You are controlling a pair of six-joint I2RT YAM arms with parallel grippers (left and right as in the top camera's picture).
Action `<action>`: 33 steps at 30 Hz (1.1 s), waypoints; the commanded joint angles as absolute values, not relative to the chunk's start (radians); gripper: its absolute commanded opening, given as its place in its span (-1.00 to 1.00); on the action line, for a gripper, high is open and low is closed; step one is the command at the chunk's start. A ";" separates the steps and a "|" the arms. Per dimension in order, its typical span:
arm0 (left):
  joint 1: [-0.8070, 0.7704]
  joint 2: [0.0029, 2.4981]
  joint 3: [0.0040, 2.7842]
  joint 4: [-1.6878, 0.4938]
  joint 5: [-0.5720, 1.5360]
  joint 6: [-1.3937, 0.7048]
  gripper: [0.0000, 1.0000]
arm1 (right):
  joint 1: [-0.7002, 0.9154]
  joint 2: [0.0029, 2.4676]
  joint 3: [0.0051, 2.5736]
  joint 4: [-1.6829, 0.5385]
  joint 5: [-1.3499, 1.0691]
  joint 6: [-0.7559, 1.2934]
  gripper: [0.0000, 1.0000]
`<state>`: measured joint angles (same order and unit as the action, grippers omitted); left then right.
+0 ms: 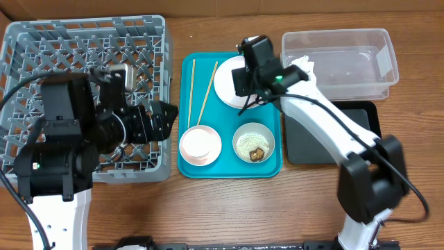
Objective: Sort waste into correct bins and load items into the dishwasher
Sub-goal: 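Carry the red wrapper to the clear bin and release it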
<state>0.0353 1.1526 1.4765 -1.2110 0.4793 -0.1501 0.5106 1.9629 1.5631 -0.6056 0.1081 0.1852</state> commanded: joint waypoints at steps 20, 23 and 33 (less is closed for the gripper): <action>0.039 0.945 1.514 -1.122 0.722 0.013 1.00 | 0.460 1.927 1.636 -0.647 0.194 0.237 -0.93; 0.039 0.948 1.514 -1.144 0.711 0.023 1.00 | 0.422 1.847 1.636 -0.694 0.194 0.314 -0.92; 0.039 0.949 1.514 -1.153 0.639 0.023 1.00 | 0.205 1.928 1.629 -0.717 0.164 0.342 -0.82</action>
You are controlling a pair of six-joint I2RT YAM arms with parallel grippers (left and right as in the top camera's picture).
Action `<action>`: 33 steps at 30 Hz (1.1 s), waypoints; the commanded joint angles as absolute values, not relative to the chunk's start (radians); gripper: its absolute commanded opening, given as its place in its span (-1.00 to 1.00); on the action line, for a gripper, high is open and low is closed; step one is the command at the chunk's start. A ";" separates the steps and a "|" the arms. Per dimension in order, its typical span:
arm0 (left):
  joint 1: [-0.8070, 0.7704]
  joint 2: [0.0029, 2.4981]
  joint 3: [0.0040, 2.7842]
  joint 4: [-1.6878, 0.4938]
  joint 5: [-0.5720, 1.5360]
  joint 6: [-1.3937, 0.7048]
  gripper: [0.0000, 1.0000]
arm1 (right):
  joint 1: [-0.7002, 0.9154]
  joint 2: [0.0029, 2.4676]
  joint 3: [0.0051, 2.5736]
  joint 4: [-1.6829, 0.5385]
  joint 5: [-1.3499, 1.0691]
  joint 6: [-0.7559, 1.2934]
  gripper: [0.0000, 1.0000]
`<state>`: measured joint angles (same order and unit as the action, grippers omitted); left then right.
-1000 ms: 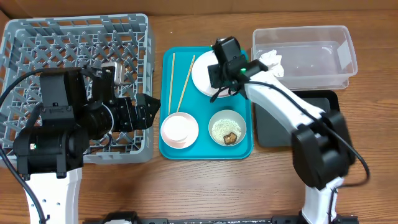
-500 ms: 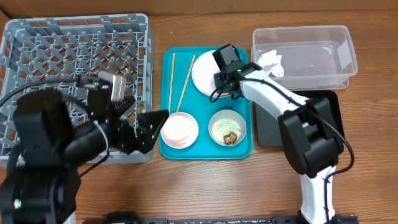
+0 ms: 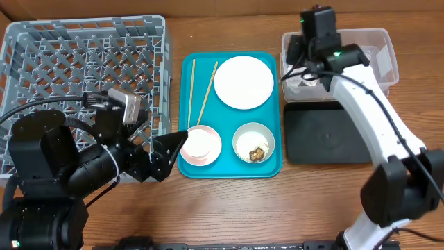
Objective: Sort waste into correct bins and load items into the dishwasher
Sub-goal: 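Carry the red wrapper to the clear bin and release it, then grasp the white cup on the tray with the right gripper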
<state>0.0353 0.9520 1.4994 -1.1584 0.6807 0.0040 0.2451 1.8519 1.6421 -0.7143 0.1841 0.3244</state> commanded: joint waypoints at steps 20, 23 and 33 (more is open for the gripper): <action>0.039 1.047 1.514 -1.210 0.381 -0.086 1.00 | 0.503 1.663 1.630 -0.991 -0.302 0.258 -0.01; 0.039 1.066 1.514 -1.213 0.373 -0.114 1.00 | 0.615 1.705 1.602 -0.990 -0.232 0.282 -0.04; 0.039 1.045 1.517 -1.237 0.165 -0.208 1.00 | 0.767 1.911 1.560 -0.951 -0.140 0.345 -0.14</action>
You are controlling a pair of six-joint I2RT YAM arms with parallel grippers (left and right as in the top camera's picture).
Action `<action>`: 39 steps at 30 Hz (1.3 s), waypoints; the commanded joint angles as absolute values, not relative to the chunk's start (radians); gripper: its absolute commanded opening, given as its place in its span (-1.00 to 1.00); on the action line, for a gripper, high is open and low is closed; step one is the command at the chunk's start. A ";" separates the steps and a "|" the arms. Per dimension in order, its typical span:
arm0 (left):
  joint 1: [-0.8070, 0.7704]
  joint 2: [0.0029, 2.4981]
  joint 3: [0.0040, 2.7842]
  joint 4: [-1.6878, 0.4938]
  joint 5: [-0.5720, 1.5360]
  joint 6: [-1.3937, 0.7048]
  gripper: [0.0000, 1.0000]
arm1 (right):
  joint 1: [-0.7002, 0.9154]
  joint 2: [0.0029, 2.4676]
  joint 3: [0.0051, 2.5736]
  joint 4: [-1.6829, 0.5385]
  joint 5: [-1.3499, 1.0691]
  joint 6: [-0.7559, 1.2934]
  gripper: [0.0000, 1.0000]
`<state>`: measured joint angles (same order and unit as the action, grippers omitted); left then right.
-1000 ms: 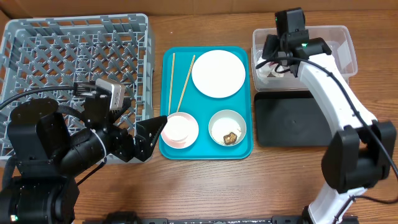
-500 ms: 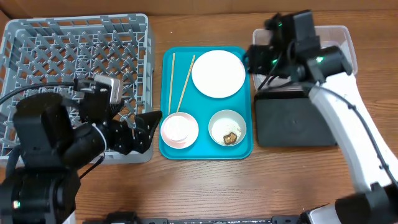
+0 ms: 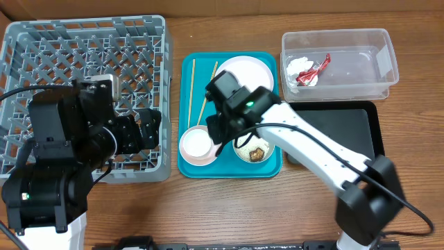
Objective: Sort waste into correct bins and load items into the dishwasher
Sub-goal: 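Grasp the white cup on the tray with the right gripper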
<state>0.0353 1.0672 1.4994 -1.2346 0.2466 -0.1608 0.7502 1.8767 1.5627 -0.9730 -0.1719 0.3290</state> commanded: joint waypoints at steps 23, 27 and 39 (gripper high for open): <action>0.070 1.086 1.517 -1.169 0.571 -0.232 1.00 | 0.610 1.726 1.639 -0.975 -0.204 0.278 -0.93; 0.100 1.116 1.517 -1.089 0.831 -0.216 1.00 | 0.481 1.604 1.640 -0.929 -0.535 0.111 -0.92; 0.105 1.258 1.517 -1.012 1.404 -0.139 1.00 | 0.358 1.551 1.639 -0.864 -1.215 -0.077 -0.92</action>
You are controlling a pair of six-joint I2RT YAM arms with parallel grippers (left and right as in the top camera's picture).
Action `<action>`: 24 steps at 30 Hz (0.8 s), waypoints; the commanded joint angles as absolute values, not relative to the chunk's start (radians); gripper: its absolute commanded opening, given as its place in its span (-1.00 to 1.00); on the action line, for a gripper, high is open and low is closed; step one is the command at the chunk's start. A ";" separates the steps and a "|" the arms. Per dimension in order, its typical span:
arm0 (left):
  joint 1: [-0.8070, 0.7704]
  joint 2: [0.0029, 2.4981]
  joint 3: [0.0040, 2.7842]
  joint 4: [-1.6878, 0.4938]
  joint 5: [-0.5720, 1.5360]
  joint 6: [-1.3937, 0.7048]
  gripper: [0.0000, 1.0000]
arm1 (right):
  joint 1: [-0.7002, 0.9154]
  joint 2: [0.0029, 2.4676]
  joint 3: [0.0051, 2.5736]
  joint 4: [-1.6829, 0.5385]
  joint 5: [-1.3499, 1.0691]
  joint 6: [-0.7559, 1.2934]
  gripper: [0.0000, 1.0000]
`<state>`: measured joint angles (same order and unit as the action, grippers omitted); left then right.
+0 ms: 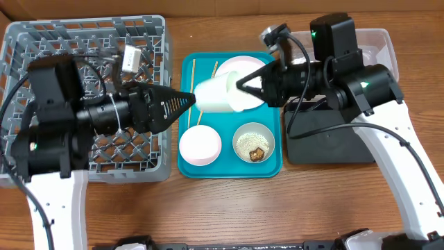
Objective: Sort waste into correct bins and load items into the dishwasher
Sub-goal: 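Grasp the white cup on the tray with the right gripper, then hand the white cup from the right gripper to the left gripper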
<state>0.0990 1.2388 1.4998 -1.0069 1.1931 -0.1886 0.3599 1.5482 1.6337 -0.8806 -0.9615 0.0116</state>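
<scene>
A white cup (216, 94) hangs on its side above the teal tray (274, 167). My right gripper (244, 87) is shut on its rim end from the right. My left gripper (189, 99) points right, its tips at the cup's other end; this view does not show whether it is open or shut. On the tray lie two chopsticks (193, 83), a white plate (258, 66) partly under the cup, a round white dish (200, 146) and a bowl of food scraps (253, 143). The grey dish rack (41, 42) stands at the left.
A clear plastic bin (385, 48) sits at the back right, largely hidden behind my right arm. A black tray (326, 146) lies in front of it, right of the teal tray. The left arm's body and cables cover much of the rack.
My right gripper was low over the round white dish at the tray's front left; now it holds a white cup up over the tray. My left gripper has reached from the rack's edge to the cup.
My right gripper was first over the white plate, then over the clear bin. After that a white napkin and a red wrapper lay in the bin and the gripper was down at the tray's front left. Now it holds the cup aloft, the left gripper meeting it.
</scene>
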 commanded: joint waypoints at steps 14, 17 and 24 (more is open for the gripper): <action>0.054 1.268 1.517 -1.020 1.475 -0.126 0.93 | 0.359 1.551 1.639 -0.698 -1.362 -0.026 -0.92; 0.008 1.268 1.517 -1.020 1.475 -0.126 0.89 | 0.359 1.551 1.639 -0.648 -1.359 -0.007 -0.92; -0.027 1.268 1.517 -1.020 1.475 -0.118 0.58 | 0.359 1.551 1.639 -0.594 -1.258 0.109 -0.92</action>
<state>-0.0185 1.2686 1.4994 -1.0206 1.4441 -0.1371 0.3607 1.5532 1.6333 -0.6006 -1.3018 0.0578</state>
